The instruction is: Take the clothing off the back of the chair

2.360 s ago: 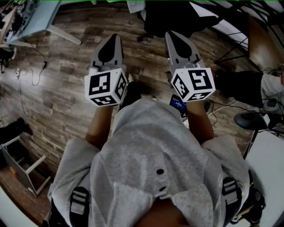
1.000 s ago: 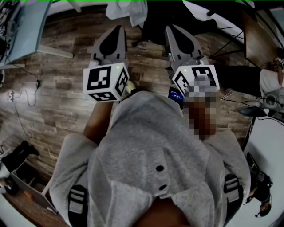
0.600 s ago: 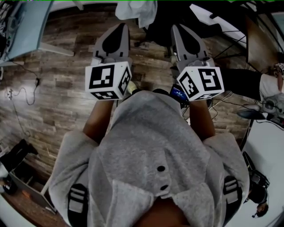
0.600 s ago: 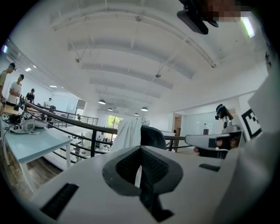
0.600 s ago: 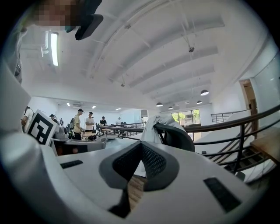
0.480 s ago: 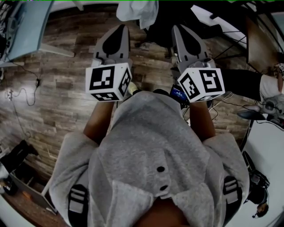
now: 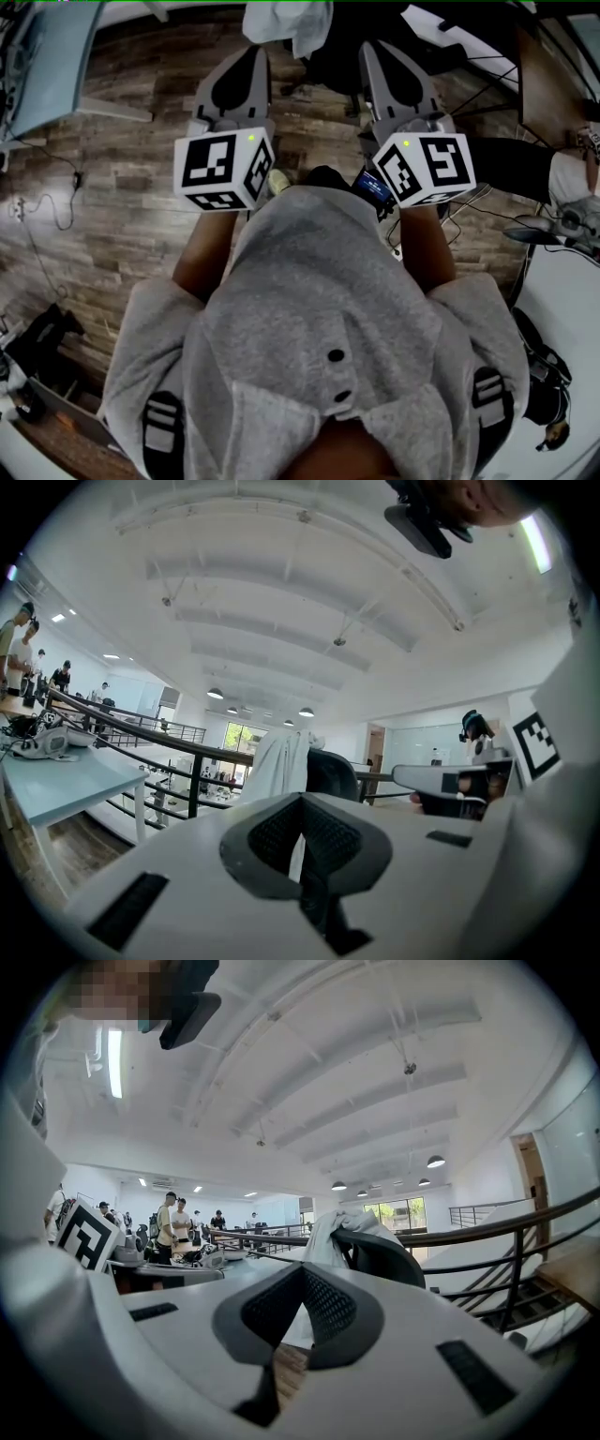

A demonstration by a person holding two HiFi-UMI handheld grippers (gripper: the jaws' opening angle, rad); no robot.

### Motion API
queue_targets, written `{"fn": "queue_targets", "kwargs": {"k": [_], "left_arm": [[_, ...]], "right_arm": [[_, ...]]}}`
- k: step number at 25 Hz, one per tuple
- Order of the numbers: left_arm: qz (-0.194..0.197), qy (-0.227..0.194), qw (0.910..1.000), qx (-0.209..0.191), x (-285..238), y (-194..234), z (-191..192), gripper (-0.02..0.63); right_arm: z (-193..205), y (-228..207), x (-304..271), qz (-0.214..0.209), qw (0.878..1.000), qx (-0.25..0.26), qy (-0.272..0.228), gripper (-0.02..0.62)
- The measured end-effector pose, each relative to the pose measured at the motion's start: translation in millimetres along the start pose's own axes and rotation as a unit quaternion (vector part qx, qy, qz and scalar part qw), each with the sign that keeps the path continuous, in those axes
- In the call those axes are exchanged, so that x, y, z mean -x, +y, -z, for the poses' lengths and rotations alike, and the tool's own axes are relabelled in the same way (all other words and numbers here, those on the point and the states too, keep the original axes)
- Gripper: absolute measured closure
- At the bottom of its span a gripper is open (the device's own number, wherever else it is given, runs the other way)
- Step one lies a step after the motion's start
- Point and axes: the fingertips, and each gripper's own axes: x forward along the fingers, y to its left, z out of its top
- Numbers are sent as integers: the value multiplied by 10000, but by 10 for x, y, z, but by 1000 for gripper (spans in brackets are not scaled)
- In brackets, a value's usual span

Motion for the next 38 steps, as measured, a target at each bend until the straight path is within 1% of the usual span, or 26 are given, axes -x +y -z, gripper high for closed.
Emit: {"fn": "queue_targets", "kwargs": {"k": [6,10,14,18,23,28,33,38], "left_arm": [[152,-21,9999,40,-11,11,-46,597],[216,-57,9997,25,5,-9,-76,597],[268,-113,9996,8,-8,-86,-88,597],[247,-60,9996,86,-26,-106,-65,597],[220,-74,9997,62,-191,-214,-109,597],[173,-86,9998,-38,-328,-276,-202,597],[19,-110,9999,-97,-567,-296,-299,597],[173,-28,9996,-228,-913,-388,-395,594]], "right_arm": [[-11,14,-15,189,9998,64,1,586],[-41,40,44,196,9998,104,-20,586],[-69,-31,117,257,9995,154,-69,584],[-64,-66,149,232,9996,155,-53,584],[-97,-282,154,235,9997,94,-65,585],[-188,-423,110,138,9997,61,-173,584],[-285,-685,54,114,9996,54,-263,585],[-389,-975,-55,70,9995,-49,-308,586]]}}
